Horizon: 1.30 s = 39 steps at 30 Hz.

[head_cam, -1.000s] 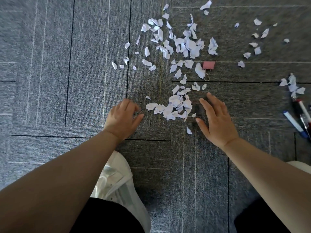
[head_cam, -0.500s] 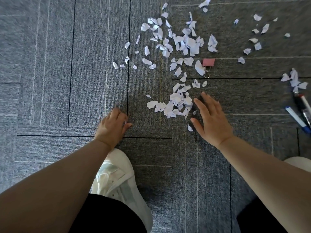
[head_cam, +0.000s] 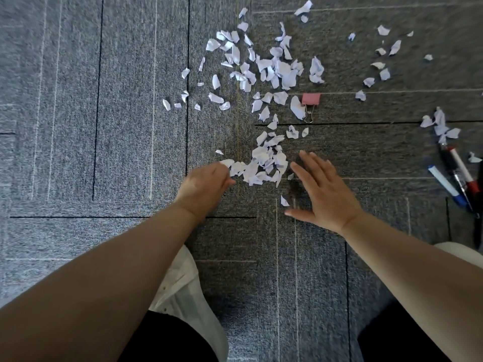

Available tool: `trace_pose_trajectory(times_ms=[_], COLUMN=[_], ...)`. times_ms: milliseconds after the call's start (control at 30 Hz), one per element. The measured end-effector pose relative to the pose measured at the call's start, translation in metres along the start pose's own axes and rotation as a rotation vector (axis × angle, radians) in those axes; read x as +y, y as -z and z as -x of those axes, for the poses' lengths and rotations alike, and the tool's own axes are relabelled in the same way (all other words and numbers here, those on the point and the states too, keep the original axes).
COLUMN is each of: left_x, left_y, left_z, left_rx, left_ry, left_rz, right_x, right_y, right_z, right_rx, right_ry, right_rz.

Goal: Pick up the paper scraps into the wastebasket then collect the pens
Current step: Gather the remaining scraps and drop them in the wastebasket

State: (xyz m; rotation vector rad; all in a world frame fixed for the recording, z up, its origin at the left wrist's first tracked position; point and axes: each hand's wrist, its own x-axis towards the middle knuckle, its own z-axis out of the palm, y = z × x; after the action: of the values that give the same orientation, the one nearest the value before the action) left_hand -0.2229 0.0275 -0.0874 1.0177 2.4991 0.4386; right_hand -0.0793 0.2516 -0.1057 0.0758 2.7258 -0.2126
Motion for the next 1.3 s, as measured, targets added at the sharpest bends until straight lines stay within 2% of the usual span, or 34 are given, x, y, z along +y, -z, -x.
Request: trace_pose_trajectory(times_ms=[133, 267, 400, 667, 833, 1033, 1167, 1300], left_x=[0.029, 0.025, 0.019, 0.019, 0.003, -0.028, -0.026, -0.009], left_y=[-0.009, -0.022, -0.035, -0.024, -0.006, 0.025, 0.026, 0.016], left_z=[-0.017, -0.019, -0.022, -0.059, -0.1, -0.127, -0.121, -0.106], left_rx=[0.033, -0.122, -0.203, -0.118, -0.05, -0.119, -0.148, -0.055], left_ry=[-0.014, 0.069, 0.089, 0.11, 0.142, 0.228, 0.106, -0.024], left_rz=[0.031, -0.18, -0.273, -0.146, -0.3, -0.389, -0.295, -0.247], right_x=[-0.006, -0.014, -0.012, 0.013, 0.012, 0.012, 0.004, -0.007], right_y=[0.002, 0.012, 0.025, 0.046, 0.062, 0.07, 0.072, 0.059], right_z=[-0.018, -0.046, -0.076, -0.125, -0.154, -0.169, -0.165, -0.148], right_rx=[0.011, 0.08, 0.048, 0.042, 0.07, 0.078, 0.085, 0.255], right_ry=[0.014, 0.025, 0.011, 0.08, 0.099, 0.085, 0.093, 0.142], right_rz=[-0.054, -0.074, -0.043, 0.036, 0.039, -0.025, 0.028, 0.036])
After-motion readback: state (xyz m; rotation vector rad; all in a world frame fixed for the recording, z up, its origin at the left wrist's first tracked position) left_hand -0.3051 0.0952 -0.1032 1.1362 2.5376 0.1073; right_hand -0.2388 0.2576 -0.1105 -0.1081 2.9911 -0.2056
